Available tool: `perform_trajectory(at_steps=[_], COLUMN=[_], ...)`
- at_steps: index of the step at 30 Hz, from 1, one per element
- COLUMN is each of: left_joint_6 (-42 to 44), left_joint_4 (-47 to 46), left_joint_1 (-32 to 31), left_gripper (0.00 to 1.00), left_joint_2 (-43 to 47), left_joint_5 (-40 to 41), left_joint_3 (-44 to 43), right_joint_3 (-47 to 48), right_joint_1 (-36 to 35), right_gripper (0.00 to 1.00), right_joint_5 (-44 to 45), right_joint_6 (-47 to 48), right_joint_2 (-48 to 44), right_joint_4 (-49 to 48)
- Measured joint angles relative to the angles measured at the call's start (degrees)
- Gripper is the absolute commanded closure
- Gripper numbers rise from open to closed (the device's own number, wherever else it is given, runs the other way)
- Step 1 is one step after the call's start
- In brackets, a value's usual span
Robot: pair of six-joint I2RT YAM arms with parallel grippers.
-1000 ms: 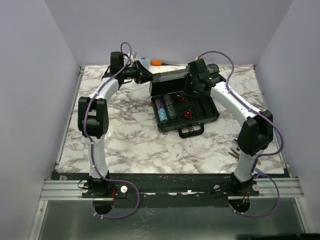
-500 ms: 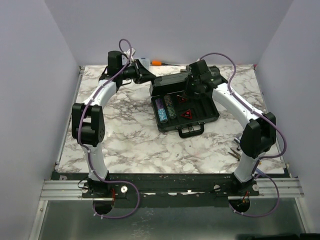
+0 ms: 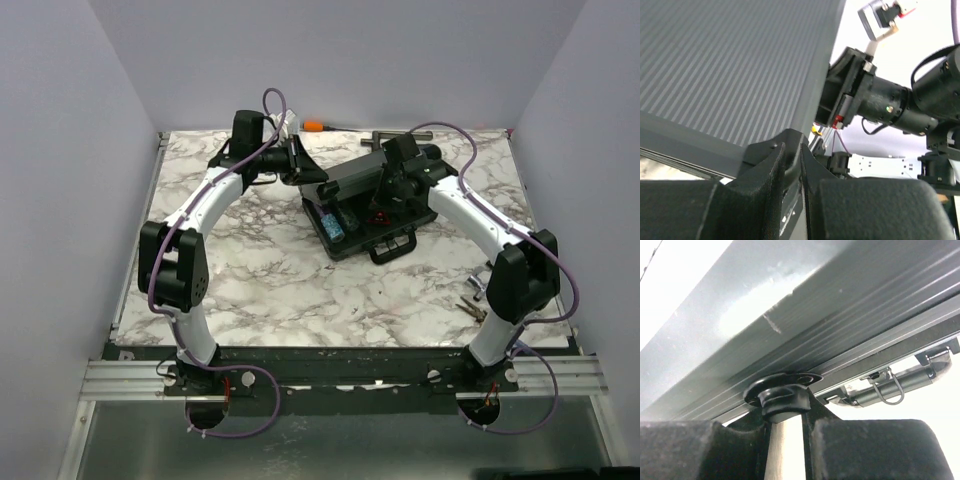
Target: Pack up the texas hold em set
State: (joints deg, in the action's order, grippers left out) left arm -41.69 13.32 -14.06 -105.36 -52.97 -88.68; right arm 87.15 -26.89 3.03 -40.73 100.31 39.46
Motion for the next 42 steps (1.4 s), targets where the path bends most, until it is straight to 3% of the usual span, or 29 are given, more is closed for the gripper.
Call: perform_trajectory(at_steps=[17, 23, 30, 42], left_joint_6=[3.4, 5.9, 10.1, 15.3], left_joint_4=[5.5, 8.9, 13.9, 19.4], left_joint_1=[-2.3, -3.7, -6.6, -11.0], left_gripper=[0.82, 0.82, 0.81, 0.81], left_joint_2=[5.3, 6.3, 6.4, 5.9], left_joint_5=[0.2, 2.2, 8.0, 15.8], left_joint_3=[3.4, 1.1, -3.6, -10.4], right_joint_3=[-8.8, -14.0, -22.1, -30.8], right_joint_1=[0.0, 0.0, 0.1, 0.3], right_gripper=[0.79, 0.69, 0.46, 0.43], right_joint_5=[3.8, 7.0, 8.8, 7.8], right_joint_6=[-1.2, -0.8, -1.4, -4.4], right_joint_2=[-12.2, -21.7, -28.3, -31.5], right_joint_4=[1.2, 3.2, 5.7, 5.0])
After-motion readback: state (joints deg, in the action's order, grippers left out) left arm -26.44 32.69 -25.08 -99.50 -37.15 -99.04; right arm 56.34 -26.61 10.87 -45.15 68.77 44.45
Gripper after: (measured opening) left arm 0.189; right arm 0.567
